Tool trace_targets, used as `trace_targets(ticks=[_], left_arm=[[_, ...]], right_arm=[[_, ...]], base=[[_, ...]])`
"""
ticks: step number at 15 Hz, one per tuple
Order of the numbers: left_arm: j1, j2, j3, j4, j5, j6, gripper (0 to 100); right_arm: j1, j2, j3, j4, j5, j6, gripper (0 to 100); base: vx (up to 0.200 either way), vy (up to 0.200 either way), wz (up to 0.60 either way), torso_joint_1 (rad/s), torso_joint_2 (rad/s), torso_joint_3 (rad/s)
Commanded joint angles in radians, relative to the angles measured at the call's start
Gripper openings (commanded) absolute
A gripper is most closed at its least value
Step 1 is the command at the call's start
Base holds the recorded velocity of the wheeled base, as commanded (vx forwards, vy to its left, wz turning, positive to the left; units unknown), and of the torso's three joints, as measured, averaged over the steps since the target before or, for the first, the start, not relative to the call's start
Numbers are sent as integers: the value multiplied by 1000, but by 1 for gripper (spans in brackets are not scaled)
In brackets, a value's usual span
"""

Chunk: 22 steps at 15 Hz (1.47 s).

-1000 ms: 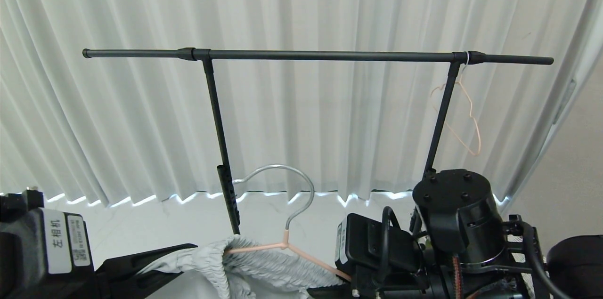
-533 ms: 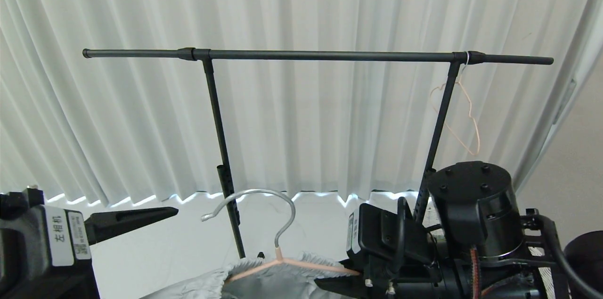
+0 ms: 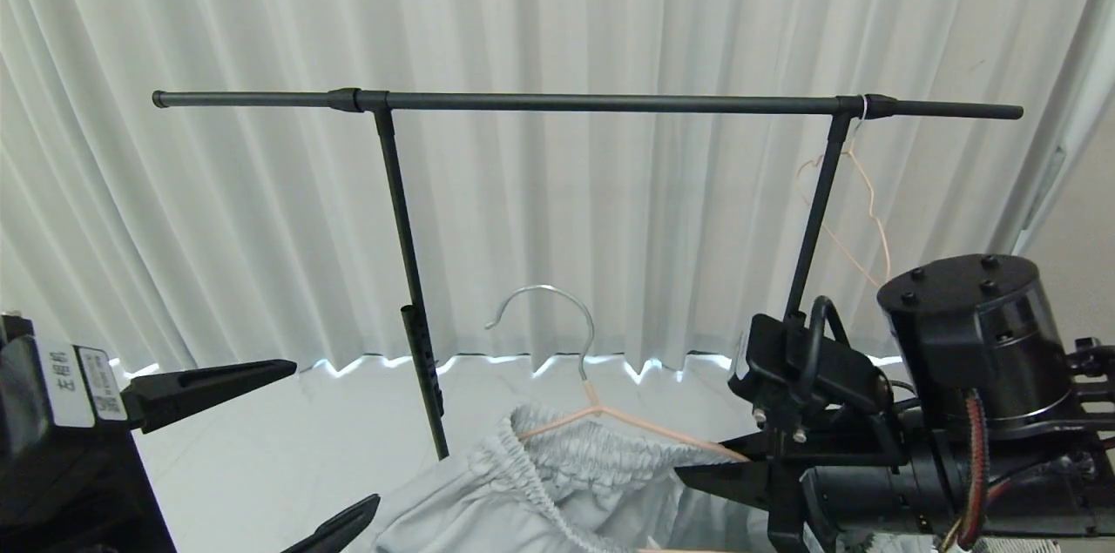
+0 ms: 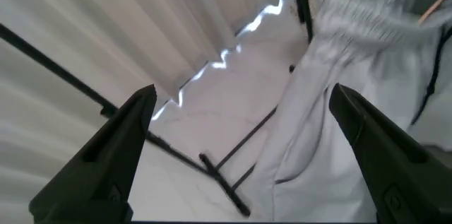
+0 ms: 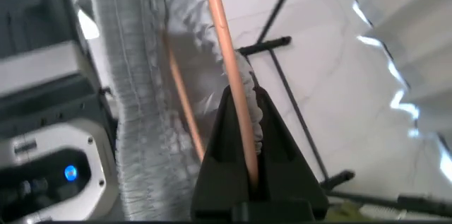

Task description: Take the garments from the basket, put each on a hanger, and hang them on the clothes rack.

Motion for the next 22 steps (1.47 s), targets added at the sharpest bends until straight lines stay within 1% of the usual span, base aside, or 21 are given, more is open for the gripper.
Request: trace_targets(ticks=[1,3,4,6,7,8,9,10,11,12,14,15,16,17,22], left_arm=[[0,0,1,-2,0,-1,100],[-15,6,-2,-2,-8,-5,100],[-47,26,-23,-2,-28,-40,100],[-162,89,-132,-2,-28,-271,100],[-196,133,-187,-2,-13,-379,100],[-199,187,-223,-2,26,-445,100],[-198,242,-240,-2,92,-466,100],[-199,301,-247,-2,184,-495,100],[-202,345,-263,-2,257,-538,100],[-210,367,-278,-2,285,-567,100],[-213,422,-345,-2,320,-716,100],[-212,440,-356,-2,337,-756,100],[-204,455,-355,-1,368,-773,100],[-198,468,-347,-1,388,-773,100],[-187,471,-298,5,414,-770,100]], right_arm=[[-5,-16,-36,11,-40,30,0],[-4,-4,-82,61,-89,57,0],[-1,9,-108,66,-97,82,0],[7,42,-181,70,-127,146,0],[13,67,-218,70,-161,180,0],[21,96,-259,70,-201,209,0],[32,118,-290,70,-235,228,0],[44,139,-319,70,-261,237,0],[56,153,-336,67,-278,238,0],[62,162,-345,66,-289,238,0],[93,176,-362,64,-316,238,0],[102,177,-362,63,-327,237,0],[110,179,-362,63,-335,237,0],[113,177,-362,61,-336,237,0],[113,174,-362,61,-342,234,0]], base=[[0,0,0,0,0,0],[0,0,0,0,0,0],[0,0,0,0,0,0],[0,0,0,0,0,0],[0,0,0,0,0,0],[0,0,0,0,0,0],[0,0,0,0,0,0],[0,0,0,0,0,0],[0,0,0,0,0,0],[0,0,0,0,0,0],[0,0,0,0,0,0],[0,0,0,0,0,0],[0,0,0,0,0,0],[0,0,0,0,0,0],[0,0,0,0,0,0]])
